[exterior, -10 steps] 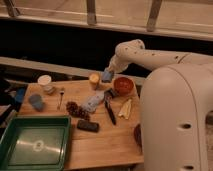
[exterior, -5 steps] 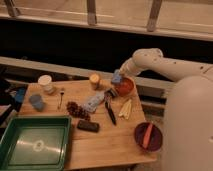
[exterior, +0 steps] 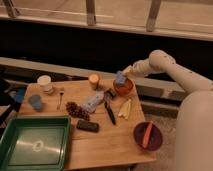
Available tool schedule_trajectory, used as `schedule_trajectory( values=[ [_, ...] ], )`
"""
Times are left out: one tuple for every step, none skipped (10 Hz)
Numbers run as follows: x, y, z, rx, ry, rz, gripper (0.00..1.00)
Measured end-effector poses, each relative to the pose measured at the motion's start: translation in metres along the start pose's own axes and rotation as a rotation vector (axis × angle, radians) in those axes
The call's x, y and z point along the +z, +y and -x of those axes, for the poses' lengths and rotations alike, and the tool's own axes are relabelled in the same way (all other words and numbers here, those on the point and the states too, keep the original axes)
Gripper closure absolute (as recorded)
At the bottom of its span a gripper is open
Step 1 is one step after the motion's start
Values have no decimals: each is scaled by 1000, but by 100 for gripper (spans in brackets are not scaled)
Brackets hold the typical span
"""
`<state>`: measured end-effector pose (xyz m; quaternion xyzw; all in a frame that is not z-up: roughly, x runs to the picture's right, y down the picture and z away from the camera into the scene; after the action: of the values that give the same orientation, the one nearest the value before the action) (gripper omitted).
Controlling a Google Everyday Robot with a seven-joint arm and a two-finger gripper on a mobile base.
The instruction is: Wipe red bowl with sponge
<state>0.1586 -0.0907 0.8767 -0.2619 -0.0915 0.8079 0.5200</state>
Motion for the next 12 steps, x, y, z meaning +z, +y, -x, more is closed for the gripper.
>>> schedule_trajectory(
  values=[
    [0, 1, 0, -1, 1, 5, 82],
    [-1, -1, 0, 0, 0, 3, 82],
    [-1, -1, 0, -7, -2, -2, 82],
    [3, 0, -2, -32, -8, -22, 82],
    [10, 1, -6, -79, -20, -73, 82],
    [14, 0, -8, -89, -36, -120, 82],
    [14, -4, -7, -79, -57, -161, 82],
    [16, -7, -6, -63, -76, -189, 82],
    [16, -13, -6, -45, -94, -209, 82],
    [16, -18, -5, -32, -106, -222, 82],
    [15, -24, -4, -16, -121, -239, 82],
    [13, -30, -3, -1, -134, -255, 82]
  ],
)
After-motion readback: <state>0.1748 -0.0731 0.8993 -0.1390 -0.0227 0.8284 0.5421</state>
